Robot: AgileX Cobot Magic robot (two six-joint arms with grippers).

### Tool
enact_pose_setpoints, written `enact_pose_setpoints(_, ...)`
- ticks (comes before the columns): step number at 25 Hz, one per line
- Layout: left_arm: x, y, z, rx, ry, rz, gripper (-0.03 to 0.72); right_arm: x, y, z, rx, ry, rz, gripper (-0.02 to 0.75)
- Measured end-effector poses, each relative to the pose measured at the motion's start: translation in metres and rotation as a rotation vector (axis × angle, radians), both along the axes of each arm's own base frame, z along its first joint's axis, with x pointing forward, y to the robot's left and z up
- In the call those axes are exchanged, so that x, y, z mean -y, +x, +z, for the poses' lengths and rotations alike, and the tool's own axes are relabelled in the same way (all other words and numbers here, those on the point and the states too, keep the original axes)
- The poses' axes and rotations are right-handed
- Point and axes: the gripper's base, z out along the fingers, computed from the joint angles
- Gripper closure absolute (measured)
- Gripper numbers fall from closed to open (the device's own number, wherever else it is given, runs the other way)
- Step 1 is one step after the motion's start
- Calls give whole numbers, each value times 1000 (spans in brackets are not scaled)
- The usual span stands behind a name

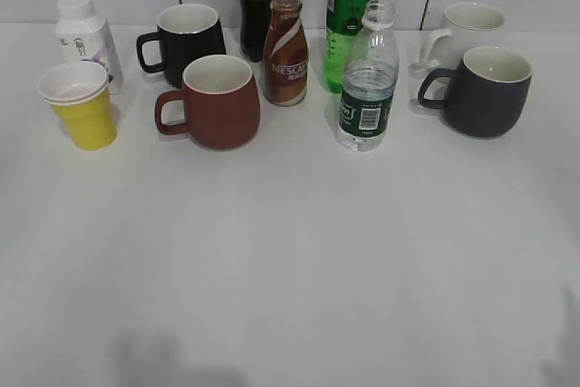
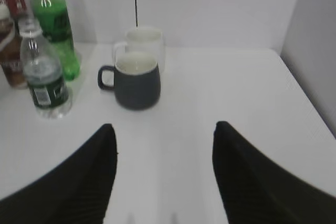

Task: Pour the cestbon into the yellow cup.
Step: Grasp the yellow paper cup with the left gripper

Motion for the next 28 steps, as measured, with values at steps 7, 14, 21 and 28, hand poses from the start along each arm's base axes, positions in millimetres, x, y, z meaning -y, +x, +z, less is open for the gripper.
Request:
enact_pose_setpoints(7,2,67,21,79,-9,28,454,-4,61,11,-55,87,22,300)
enact_pose_setpoints(14,4,158,11,114,-9,57,451,-16,128,8,-36,-9,107,300)
enact_pose_setpoints(21,18,194,-49,-25,-49,30,450,-45,189,-23,-90,-36,194,300)
enact_pose_setpoints(28,33,183,-109,-13,-25,-32,450,-69,229,-55,-45,-106,249,300)
